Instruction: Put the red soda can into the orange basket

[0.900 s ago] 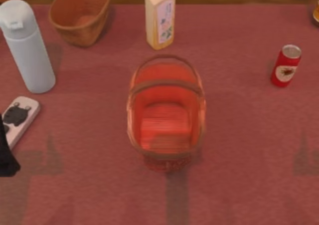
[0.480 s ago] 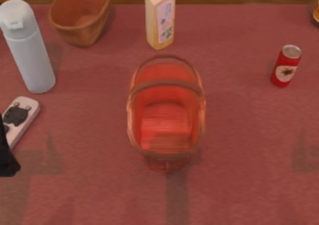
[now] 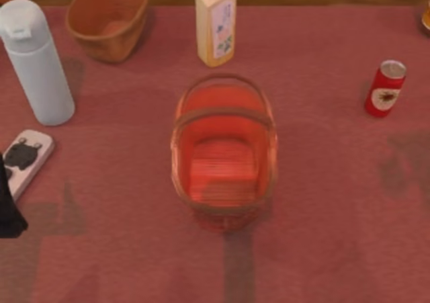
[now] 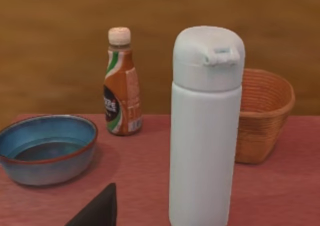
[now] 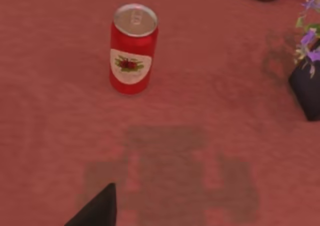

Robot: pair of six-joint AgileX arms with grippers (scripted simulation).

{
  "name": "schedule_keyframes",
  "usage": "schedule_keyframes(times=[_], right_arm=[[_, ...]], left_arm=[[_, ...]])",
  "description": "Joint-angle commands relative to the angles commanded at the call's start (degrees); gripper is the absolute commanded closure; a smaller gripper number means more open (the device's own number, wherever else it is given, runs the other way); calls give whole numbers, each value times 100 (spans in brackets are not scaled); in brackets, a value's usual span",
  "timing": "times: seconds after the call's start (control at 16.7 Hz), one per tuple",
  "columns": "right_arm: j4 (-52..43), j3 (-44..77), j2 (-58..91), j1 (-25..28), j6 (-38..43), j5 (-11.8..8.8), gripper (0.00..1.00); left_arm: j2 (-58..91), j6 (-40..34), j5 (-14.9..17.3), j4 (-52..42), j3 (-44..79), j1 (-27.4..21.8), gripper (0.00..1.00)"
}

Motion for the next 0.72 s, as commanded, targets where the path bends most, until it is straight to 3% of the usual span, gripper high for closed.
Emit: schedule_keyframes(times=[0.72], right_arm=[[-4447, 7125, 7100, 337, -1743, 43, 0]], left_arm=[[0, 0, 0, 0, 0, 0, 0]])
